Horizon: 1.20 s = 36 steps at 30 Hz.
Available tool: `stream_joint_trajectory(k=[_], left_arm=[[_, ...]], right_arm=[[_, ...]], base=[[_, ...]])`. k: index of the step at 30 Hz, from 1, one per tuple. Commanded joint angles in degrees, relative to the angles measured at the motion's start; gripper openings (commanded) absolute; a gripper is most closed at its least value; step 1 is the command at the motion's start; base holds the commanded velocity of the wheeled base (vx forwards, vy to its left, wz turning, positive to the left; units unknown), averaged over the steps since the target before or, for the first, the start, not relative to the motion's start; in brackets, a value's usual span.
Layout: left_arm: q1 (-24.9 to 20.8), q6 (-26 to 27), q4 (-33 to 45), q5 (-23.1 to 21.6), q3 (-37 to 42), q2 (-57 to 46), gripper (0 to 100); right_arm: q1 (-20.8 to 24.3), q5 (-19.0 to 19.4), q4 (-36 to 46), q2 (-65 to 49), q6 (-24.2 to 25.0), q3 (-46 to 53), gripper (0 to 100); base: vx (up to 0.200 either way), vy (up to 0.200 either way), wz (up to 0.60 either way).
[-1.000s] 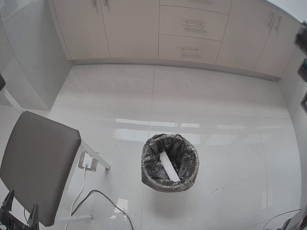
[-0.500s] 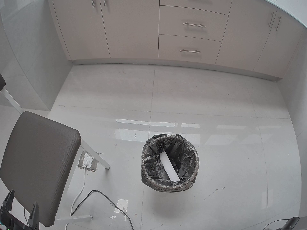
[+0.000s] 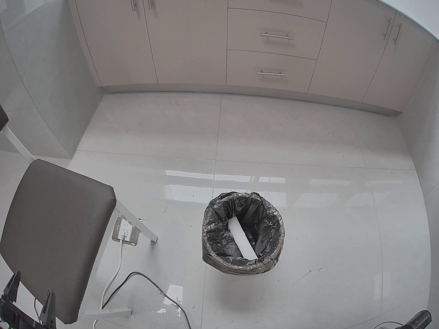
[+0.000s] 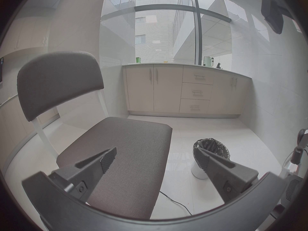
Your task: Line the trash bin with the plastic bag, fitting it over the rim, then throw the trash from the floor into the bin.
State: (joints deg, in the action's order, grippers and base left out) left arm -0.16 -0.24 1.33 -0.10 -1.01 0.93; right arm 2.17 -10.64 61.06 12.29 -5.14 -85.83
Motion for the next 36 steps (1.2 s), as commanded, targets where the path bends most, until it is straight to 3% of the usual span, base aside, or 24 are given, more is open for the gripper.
stream_joint_trajectory(k=[1, 5, 7, 8, 9, 10, 13, 16, 31, 36], left_arm=[[-0.02, -0.02, -0.01, 0.01, 0.57, -0.75, 100], [-0.02, -0.02, -0.01, 0.01, 0.57, -0.75, 100], [-0.02, -0.02, -0.01, 0.01, 0.57, -0.75, 100], [-0.02, -0.02, -0.01, 0.01, 0.57, -0.75, 100], [-0.02, -0.02, -0.01, 0.01, 0.57, -0.75, 100], [-0.02, -0.02, -0.01, 0.01, 0.57, -0.75, 100], [-0.02, -0.02, -0.01, 0.01, 0.57, -0.75, 100], [-0.02, -0.02, -0.01, 0.01, 0.57, -0.75, 100], [-0.02, -0.02, -0.01, 0.01, 0.57, -0.75, 100], [-0.02, -0.02, -0.01, 0.01, 0.57, -0.75, 100]], right_arm=[[-1.29, 5.72, -4.11, -10.44, 4.18, 15.7, 0], [-2.08, 7.3, -7.27, -12.29, 5.14, 25.98, 0], [-2.08, 8.53, -10.88, -12.29, 7.25, 31.78, 0], [-2.08, 9.76, -15.54, -12.29, 10.77, 38.37, 0], [-2.08, 9.76, -15.54, -12.29, 10.77, 38.37, 0], [-2.08, 10.38, -28.1, -12.29, 15.25, 51.56, 0], [-1.99, 10.29, -51.57, -12.29, 17.1, 72.3, 0], [-2.08, 8.45, -68.18, -12.29, 17.45, 85.83, 0], [-2.08, 8.01, -64.14, -12.29, 8.92, 85.83, 0], [-2.08, 10.2, -61.59, -12.29, 4.53, 85.83, 0]], base=[[0.0, 0.0, 0.0], [0.0, 0.0, 0.0], [0.0, 0.0, 0.0], [0.0, 0.0, 0.0], [0.0, 0.0, 0.0], [0.0, 0.0, 0.0], [0.0, 0.0, 0.0], [0.0, 0.0, 0.0], [0.0, 0.0, 0.0], [0.0, 0.0, 0.0]])
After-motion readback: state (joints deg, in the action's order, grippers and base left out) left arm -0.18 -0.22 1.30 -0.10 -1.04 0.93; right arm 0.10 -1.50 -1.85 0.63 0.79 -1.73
